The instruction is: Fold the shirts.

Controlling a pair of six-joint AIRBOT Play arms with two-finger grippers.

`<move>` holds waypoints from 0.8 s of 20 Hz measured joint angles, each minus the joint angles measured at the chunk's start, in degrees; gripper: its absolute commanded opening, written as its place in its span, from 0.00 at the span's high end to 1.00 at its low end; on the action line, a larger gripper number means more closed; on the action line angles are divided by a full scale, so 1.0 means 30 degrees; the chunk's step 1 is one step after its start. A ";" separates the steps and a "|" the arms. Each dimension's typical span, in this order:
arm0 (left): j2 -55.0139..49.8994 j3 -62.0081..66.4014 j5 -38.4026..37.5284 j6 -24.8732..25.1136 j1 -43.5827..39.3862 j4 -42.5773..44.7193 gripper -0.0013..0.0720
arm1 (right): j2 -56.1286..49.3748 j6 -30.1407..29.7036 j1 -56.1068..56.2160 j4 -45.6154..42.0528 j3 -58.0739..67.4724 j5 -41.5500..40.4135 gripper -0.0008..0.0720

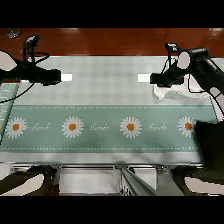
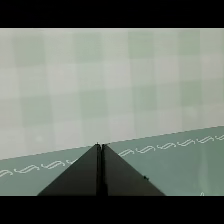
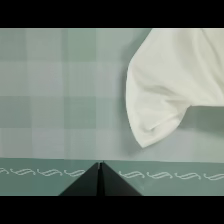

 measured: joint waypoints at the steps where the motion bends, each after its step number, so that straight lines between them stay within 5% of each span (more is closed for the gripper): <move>1: 0.0000 0.0000 0.0000 0.0000 0.0000 0.0000 0.96 | 0.0000 0.0000 0.0000 -0.0007 0.0000 0.0000 0.96; 16: -0.0015 0.0000 0.0670 0.0000 0.0000 -0.0007 0.96 | -0.0007 -0.0058 -0.0015 -0.0699 -0.0007 -0.1297 0.96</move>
